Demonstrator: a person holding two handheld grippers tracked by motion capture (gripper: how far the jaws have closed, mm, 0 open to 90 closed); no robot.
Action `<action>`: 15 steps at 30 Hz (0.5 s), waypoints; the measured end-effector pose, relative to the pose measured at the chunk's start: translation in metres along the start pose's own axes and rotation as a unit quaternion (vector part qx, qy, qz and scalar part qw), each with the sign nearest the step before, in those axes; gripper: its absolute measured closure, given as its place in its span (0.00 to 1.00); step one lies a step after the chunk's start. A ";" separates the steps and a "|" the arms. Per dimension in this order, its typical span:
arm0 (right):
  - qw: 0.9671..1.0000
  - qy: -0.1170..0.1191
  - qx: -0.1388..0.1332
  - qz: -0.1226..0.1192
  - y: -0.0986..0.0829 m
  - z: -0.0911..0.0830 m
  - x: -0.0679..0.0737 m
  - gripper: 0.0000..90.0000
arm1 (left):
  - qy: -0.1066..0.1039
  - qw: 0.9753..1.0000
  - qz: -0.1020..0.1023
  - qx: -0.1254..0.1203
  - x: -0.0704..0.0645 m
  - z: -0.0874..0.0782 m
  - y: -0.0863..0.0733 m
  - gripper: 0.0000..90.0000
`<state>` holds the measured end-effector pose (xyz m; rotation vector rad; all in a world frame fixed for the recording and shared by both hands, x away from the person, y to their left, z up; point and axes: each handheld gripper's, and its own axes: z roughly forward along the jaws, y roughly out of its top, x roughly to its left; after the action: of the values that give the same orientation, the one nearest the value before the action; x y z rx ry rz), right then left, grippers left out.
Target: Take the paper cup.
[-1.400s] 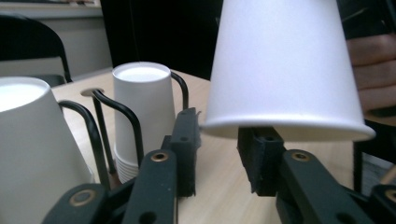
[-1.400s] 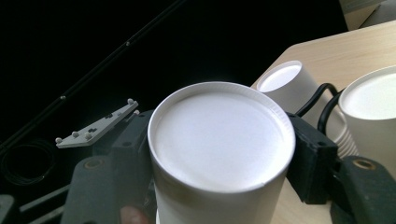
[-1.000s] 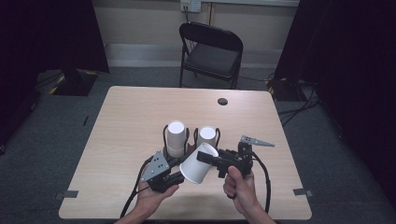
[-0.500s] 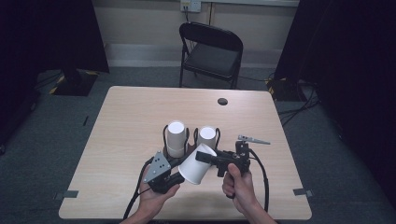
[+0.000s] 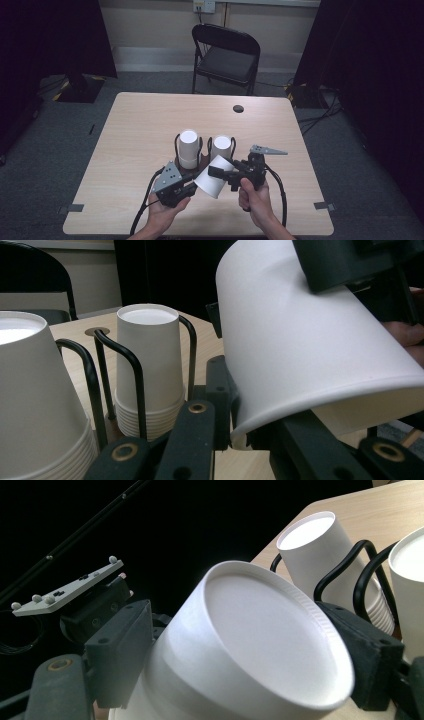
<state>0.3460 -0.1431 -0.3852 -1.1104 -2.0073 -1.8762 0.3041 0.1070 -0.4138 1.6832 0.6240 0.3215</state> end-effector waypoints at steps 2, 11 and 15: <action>1.000 -0.004 -0.001 -0.011 0.000 0.000 0.001 0.19 | -0.003 1.000 -0.002 0.004 0.001 -0.001 0.000 0.94; 0.999 -0.016 0.004 -0.049 0.001 -0.003 0.006 0.18 | -0.019 1.000 -0.017 0.016 0.004 -0.004 -0.003 0.94; 0.998 -0.019 -0.005 -0.060 0.004 -0.007 0.006 0.19 | -0.017 0.999 -0.019 0.029 0.006 -0.005 -0.005 0.94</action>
<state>0.3413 -0.1474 -0.3771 -1.0585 -2.1317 -1.9374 0.3047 0.1150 -0.4178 1.7260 0.6442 0.2483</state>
